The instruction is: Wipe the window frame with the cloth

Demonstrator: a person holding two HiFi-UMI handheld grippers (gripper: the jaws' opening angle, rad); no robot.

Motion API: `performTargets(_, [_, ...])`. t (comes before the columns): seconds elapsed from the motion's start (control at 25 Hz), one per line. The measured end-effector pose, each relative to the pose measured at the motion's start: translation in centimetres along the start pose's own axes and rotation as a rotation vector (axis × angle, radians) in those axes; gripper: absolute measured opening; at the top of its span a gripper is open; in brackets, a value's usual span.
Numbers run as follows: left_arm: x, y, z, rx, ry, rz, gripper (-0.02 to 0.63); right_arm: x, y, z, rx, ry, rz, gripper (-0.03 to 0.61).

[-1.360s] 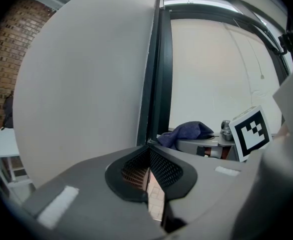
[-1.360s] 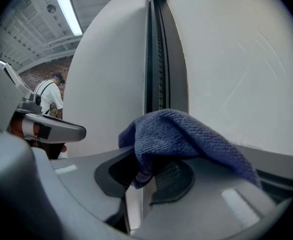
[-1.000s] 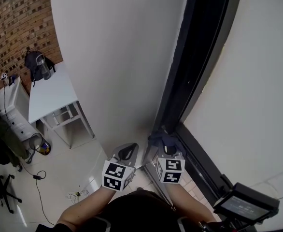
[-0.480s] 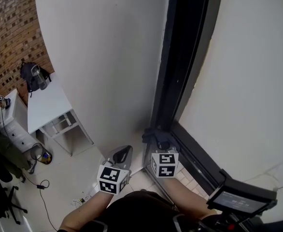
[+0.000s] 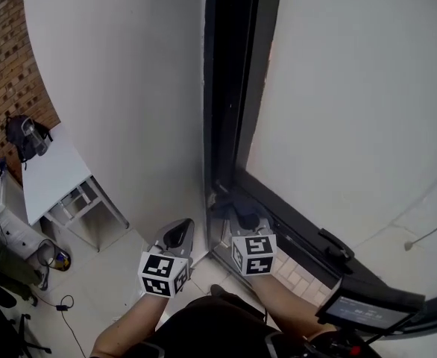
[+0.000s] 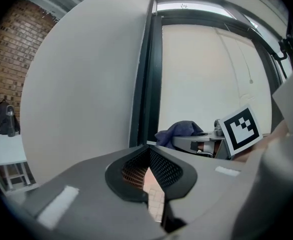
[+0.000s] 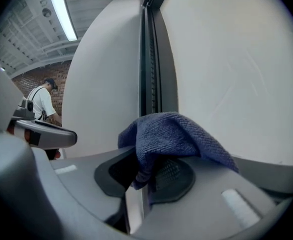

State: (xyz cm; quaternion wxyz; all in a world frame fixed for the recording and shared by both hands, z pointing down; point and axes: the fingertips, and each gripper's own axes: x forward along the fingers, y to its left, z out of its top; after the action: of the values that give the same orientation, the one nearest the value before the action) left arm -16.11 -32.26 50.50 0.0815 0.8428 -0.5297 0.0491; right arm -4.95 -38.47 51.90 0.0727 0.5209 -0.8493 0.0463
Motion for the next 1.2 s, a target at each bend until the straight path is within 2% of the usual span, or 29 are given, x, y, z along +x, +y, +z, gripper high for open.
performTargets(0.36, [1.7,-3.3,0.9,-0.015,-0.015,-0.131,-0.006,-5.5,-4.2,2.6,0.044,-0.051,-0.142,0.067])
performTargets(0.64, [2.2,-13.4,2.4,0.012,-0.062,-0.345,-0.006,-16.5,-9.8,3.2,0.048,-0.086,-0.323,0.067])
performTargets(1.0, [3.8,-22.6,3.3,0.063,-0.062,-0.475,-0.006,-26.0,-16.2,3.3,0.082,-0.116,-0.469,0.067])
performTargets(1.2, [4.3,-27.4,4.7,0.059,-0.079,-0.492,-0.006,-31.1,-18.6,3.2,0.090,-0.102,-0.477,0.067])
